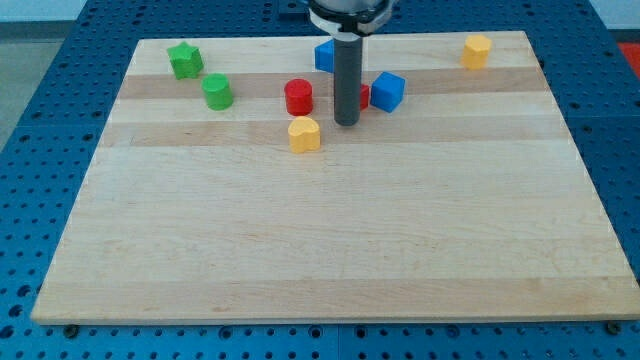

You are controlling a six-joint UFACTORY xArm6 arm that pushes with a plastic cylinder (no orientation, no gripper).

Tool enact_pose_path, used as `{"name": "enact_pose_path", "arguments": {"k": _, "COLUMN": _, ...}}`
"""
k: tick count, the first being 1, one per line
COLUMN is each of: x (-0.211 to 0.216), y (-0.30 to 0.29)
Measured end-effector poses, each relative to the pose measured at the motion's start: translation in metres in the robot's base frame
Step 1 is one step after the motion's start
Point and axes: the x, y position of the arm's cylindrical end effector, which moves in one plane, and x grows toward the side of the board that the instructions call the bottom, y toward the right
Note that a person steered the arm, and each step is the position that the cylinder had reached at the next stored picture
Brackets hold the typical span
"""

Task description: Place the yellow heart diagonally bottom left to the red circle

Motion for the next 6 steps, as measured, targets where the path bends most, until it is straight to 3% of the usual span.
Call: {"name": "enact_pose_path", "arguments": {"k": 6, "x": 0.060, "y": -0.088}}
